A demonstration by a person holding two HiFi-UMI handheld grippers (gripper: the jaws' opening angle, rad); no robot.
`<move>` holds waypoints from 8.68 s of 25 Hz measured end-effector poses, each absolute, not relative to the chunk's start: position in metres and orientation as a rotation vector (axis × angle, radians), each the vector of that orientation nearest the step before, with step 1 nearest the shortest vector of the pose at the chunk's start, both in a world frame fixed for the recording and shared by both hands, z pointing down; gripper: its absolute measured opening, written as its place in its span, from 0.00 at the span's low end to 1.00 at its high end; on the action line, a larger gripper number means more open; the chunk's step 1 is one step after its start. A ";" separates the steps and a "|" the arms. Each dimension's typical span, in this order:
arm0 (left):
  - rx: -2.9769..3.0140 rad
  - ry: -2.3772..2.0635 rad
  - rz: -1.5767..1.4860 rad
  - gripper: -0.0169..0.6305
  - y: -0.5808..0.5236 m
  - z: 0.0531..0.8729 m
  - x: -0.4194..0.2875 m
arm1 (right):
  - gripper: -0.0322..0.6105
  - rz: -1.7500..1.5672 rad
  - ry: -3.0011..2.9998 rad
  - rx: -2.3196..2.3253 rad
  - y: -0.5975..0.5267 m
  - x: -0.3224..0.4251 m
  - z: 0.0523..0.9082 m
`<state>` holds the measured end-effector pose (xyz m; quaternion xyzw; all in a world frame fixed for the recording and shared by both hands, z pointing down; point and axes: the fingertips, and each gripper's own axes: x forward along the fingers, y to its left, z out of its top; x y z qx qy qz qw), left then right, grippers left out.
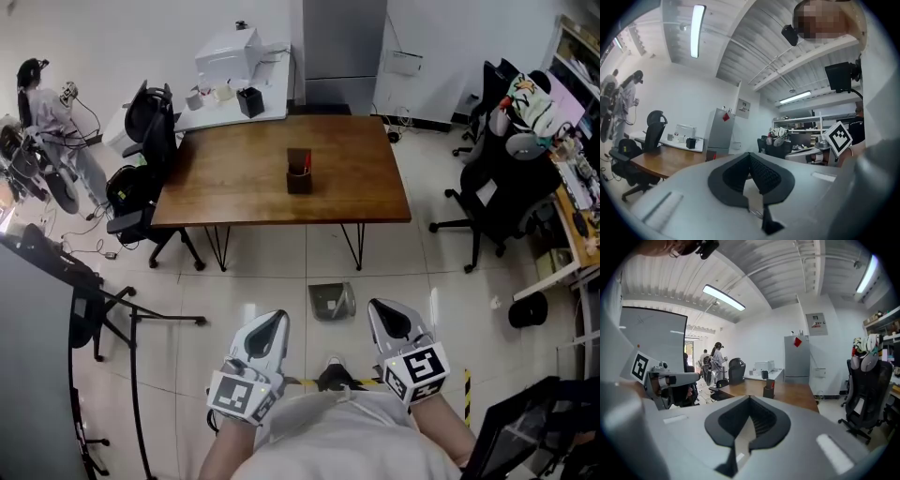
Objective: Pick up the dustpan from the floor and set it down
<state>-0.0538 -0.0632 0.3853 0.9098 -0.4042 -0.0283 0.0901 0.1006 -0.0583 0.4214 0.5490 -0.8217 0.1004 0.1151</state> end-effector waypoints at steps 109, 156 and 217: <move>2.750 -1.380 -0.126 0.05 0.058 0.364 -0.029 | 0.05 0.949 -1.728 1.226 0.070 0.214 0.575; 2.604 -1.321 0.081 0.05 -0.203 0.490 -0.097 | 0.05 0.951 -1.601 1.184 -0.200 0.139 0.772; 2.683 -1.334 -0.091 0.05 0.045 0.371 0.005 | 0.05 0.381 -2.401 1.380 0.031 0.164 0.431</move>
